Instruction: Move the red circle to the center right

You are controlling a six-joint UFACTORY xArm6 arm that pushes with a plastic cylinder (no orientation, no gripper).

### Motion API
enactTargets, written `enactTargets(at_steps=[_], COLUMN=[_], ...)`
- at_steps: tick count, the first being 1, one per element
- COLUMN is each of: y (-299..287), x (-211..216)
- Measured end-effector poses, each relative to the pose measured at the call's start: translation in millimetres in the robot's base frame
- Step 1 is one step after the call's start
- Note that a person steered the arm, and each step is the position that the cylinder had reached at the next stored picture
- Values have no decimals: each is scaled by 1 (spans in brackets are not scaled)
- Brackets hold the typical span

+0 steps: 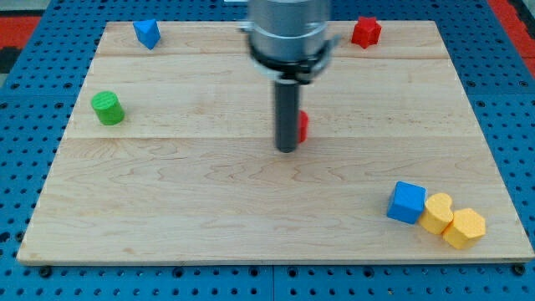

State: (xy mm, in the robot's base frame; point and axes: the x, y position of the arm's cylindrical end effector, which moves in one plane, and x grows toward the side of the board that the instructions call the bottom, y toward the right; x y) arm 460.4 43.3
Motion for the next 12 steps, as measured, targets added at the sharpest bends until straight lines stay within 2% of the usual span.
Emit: enactTargets(at_steps=[2,4,6,8,9,10,12], y=[-28,50,78,63,33,54,94], x=[-41,-64,-64,-75,-105,-117,-98])
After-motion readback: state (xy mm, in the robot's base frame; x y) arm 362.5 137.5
